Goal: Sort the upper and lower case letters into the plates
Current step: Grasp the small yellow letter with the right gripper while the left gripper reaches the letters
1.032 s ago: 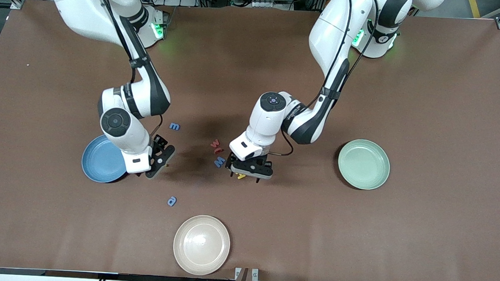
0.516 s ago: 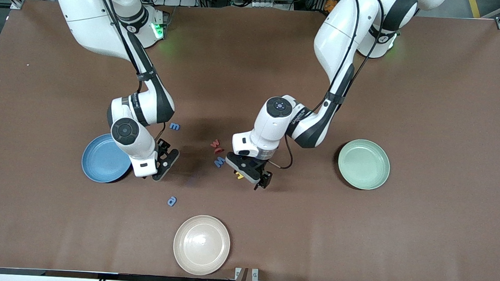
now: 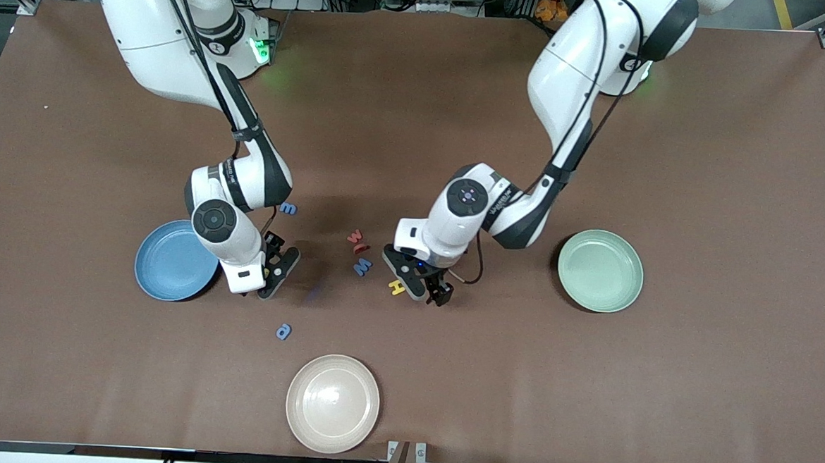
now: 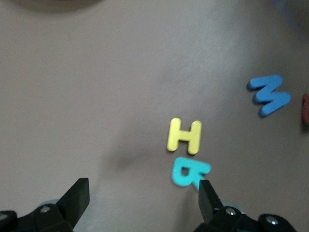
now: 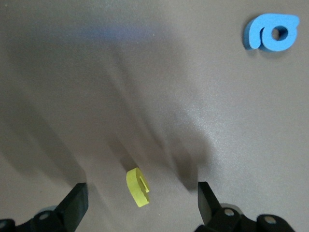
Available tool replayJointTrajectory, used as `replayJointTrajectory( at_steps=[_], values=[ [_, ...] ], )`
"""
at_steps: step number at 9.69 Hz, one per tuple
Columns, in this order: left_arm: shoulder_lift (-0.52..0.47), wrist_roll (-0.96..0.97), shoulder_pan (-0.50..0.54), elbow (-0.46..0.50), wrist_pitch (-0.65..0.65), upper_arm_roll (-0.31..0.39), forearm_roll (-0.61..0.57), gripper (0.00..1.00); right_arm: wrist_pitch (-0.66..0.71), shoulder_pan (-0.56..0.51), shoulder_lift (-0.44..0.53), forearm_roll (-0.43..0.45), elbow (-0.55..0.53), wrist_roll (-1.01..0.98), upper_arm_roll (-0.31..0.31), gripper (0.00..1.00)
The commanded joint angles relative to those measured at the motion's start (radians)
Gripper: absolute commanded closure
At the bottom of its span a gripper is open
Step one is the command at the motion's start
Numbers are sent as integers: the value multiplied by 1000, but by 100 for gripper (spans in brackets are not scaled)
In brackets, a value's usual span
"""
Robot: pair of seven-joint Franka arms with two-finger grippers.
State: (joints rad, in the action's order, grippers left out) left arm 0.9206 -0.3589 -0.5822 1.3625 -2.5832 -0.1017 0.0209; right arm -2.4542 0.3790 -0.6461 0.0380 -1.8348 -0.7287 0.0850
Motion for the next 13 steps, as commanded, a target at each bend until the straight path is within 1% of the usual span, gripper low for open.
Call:
replayJointTrajectory(
  at_steps=[1, 2, 3, 4, 5, 7, 9, 10, 11, 12, 13],
  values=[
    [-14, -52, 19, 12, 15, -41, -4, 0, -2, -11, -15, -4, 20, -18, -10, 0],
    [-8, -32, 9, 12, 15, -41, 13, 0, -2, -11, -15, -9, 20, -18, -10, 0],
    [-3, -25, 2, 13, 15, -41, 31, 0, -2, -17, -14, -16, 20, -18, -10, 71],
    [0, -11, -14, 13, 15, -41, 46, 0, -2, -28, -14, -16, 19, -30, -13, 100],
    [10, 1, -31, 13, 15, -39, 50, 0, -2, -43, -14, -18, 20, -81, -27, 100],
    [32, 6, -37, 12, 12, -38, 45, 0, 1, -54, -12, -49, 20, -116, -34, 100],
    [44, 12, -53, 7, 9, -33, 36, 0, 6, -52, -10, -52, 29, -113, -34, 100],
    [46, 11, -51, 7, 9, -33, 33, 2, 12, -52, -7, -52, 32, -110, -34, 100],
    [49, 12, -53, 7, 9, -32, 34, 12, 15, -52, -1, -52, 32, -107, -34, 100],
    [49, 12, -53, 6, 9, -32, 34, 18, 21, -54, 11, -53, 32, -106, -33, 100],
    [50, 12, -53, 4, 9, -29, 34, 19, 49, -67, 32, -56, 32, -104, -31, 100]
  ],
)
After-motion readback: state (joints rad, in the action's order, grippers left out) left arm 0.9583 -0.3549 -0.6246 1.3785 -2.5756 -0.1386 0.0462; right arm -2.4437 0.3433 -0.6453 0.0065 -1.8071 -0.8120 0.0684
